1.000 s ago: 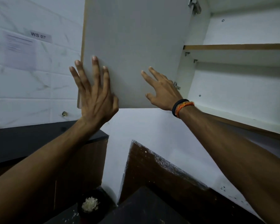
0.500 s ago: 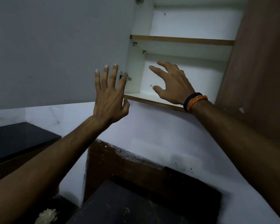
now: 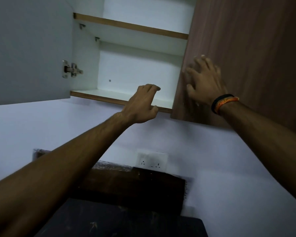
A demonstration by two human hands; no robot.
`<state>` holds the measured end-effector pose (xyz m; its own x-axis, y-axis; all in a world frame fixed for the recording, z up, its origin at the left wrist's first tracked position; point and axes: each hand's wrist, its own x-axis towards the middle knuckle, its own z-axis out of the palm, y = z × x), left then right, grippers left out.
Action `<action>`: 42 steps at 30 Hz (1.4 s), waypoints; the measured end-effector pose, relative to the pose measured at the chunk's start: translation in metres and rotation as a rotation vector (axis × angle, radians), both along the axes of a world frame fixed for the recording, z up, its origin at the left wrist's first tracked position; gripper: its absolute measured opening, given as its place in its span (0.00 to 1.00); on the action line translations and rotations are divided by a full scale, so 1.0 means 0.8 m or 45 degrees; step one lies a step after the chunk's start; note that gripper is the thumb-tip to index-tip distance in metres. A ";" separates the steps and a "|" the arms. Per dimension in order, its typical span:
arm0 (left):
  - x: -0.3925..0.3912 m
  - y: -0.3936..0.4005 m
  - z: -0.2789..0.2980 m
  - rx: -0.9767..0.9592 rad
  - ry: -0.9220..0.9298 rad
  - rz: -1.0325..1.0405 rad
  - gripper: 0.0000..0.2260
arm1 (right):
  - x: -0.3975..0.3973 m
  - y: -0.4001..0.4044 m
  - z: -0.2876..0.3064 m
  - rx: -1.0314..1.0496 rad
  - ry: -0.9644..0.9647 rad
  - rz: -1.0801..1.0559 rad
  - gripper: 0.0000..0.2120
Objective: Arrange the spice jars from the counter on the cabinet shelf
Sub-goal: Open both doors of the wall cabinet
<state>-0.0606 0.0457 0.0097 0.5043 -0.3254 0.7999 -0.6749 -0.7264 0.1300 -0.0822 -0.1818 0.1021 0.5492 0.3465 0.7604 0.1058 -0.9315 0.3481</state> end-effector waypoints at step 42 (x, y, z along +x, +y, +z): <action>0.042 -0.164 0.032 -0.955 0.642 -0.638 0.14 | -0.016 -0.042 0.022 0.696 0.021 -0.072 0.41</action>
